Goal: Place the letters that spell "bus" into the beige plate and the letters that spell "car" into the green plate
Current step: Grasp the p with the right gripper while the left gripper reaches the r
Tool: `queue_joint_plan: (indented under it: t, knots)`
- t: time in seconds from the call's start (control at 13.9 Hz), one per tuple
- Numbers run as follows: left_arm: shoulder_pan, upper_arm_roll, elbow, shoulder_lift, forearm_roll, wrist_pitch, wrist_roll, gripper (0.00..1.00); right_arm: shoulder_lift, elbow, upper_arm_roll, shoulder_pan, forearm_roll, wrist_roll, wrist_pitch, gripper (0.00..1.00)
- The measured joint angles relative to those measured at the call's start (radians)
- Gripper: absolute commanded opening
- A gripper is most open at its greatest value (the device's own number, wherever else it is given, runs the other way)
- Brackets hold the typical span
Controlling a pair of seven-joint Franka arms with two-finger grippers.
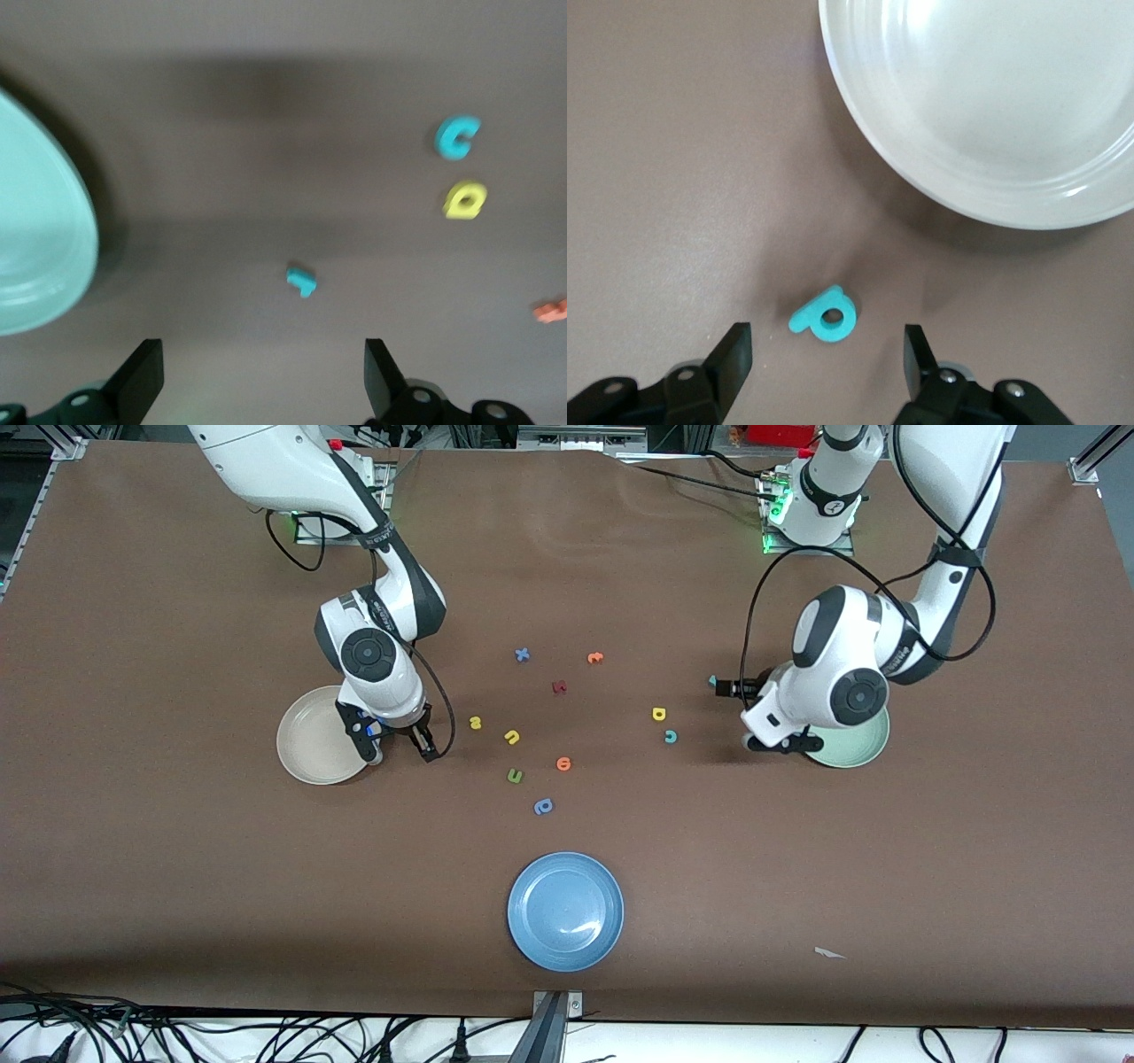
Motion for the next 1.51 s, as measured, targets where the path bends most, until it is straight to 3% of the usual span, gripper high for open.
queue_joint_plan:
  t: [0.14,0.36,0.43,0.72,1.0,1.51]
  knots:
    - [0.0,-0.022,-0.094,-0.015,0.0,0.092,-0.006,0.99,0.015,-0.002,0.0,0.0,0.0,0.0,0.018,0.7]
    - [0.0,-0.044,-0.197,-0.016,0.0,0.234,-0.025,0.87,0.034,-0.003,0.0,0.0,0.0,0.0,0.043,0.69]
    - [0.0,-0.05,-0.209,-0.016,-0.01,0.25,-0.037,0.83,0.038,-0.004,0.0,0.0,0.0,0.0,0.047,0.67]
    - [0.0,-0.08,-0.222,-0.019,-0.116,0.336,-0.042,0.83,0.038,-0.004,-0.001,0.0,0.0,0.0,0.049,0.55]
    - [0.0,-0.092,-0.246,-0.019,-0.118,0.357,-0.056,0.76,0.042,-0.004,-0.001,-0.002,0.0,0.0,0.053,0.49]
    - [0.0,-0.091,-0.263,0.001,-0.118,0.435,-0.062,0.75,0.042,-0.004,-0.001,-0.002,0.0,0.0,0.063,0.39]
